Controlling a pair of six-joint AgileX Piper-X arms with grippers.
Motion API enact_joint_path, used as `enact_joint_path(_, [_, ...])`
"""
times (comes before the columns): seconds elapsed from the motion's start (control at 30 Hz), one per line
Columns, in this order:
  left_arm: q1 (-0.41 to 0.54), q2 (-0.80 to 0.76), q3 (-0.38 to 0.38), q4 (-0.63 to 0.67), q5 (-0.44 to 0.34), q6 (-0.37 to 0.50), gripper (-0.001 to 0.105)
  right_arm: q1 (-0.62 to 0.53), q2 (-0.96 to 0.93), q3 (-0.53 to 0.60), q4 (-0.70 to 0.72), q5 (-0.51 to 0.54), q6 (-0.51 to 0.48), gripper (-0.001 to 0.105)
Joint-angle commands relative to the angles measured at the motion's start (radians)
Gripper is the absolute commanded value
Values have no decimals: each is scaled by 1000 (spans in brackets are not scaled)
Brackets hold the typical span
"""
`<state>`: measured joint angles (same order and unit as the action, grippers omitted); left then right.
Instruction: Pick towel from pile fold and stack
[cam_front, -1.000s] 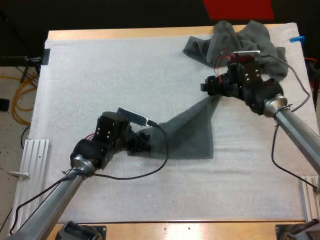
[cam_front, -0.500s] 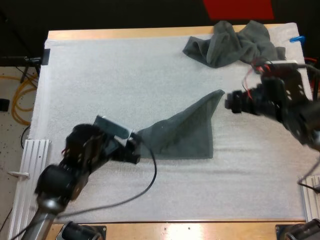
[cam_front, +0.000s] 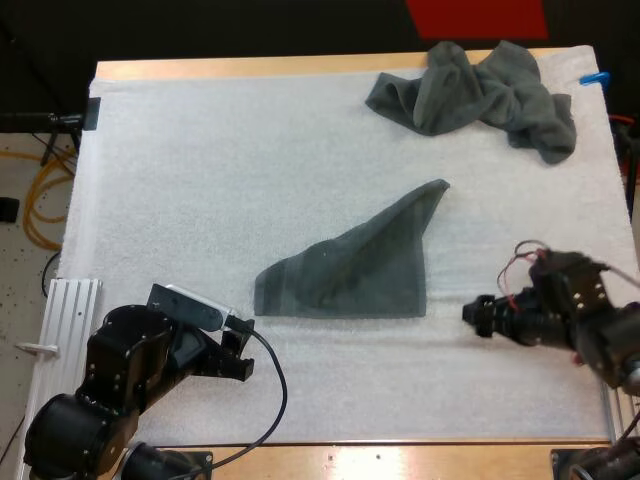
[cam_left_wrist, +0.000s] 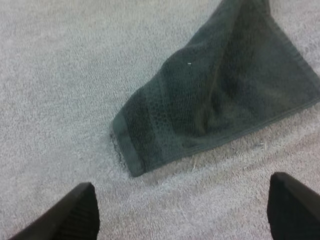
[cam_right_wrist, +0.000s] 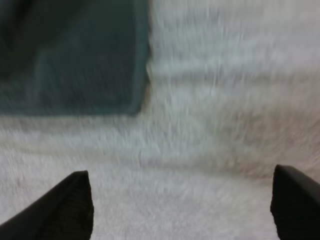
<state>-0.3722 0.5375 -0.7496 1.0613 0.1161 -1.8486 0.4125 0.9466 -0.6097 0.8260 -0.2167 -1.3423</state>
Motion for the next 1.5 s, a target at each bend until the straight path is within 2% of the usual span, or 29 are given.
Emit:
enact_joint_path(0.0, [0, -3, -4, -1, -17, -12, 67, 1, 8, 23, -73, -48, 17, 71])
enact_joint_path(0.13, [0, -3, -4, -17, -17, -12, 67, 1, 100, 114, -310, -123, 161, 71])
enact_joint_path(0.3, [0, -3, -4, -17, -17, -12, 67, 1, 264, 118, -468, -199, 232, 71])
enact_joint_path(0.47, [0, -3, -4, -17, -17, -18, 67, 1, 451, 118, -660, -321, 347, 71])
enact_joint_path(0.57, [0, -3, -4, -17, -17, -18, 67, 1, 525, 118, -752, -386, 395, 71])
enact_joint_path(0.63, [0, -3, -4, -17, -17, -18, 67, 1, 551, 114, -788, -390, 411, 71])
enact_joint_path(0.7, [0, -3, -4, -17, -17, -18, 67, 1, 572, 114, -818, -390, 436, 68])
enact_joint_path(0.77, [0, -3, -4, -17, -17, -18, 67, 1, 591, 114, -847, -407, 450, 60])
enact_joint_path(1.0, [0, -3, -4, -19, -17, -16, 67, 1, 627, 111, -852, -393, 453, 35])
enact_joint_path(1.13, [0, -3, -4, -19, -17, -9, 67, 1, 627, 111, -852, -362, 441, 0])
enact_joint_path(1.3, [0, 33, -4, -19, -15, -9, 67, 1, 584, 111, -808, -362, 373, 0])
enact_joint_path(1.4, [0, 90, -4, -24, -6, -9, 67, 1, 508, 111, -710, -335, 311, 0])
enact_joint_path(1.47, [0, 158, -4, -35, 22, -9, 67, 1, 444, 111, -595, -290, 254, 0])
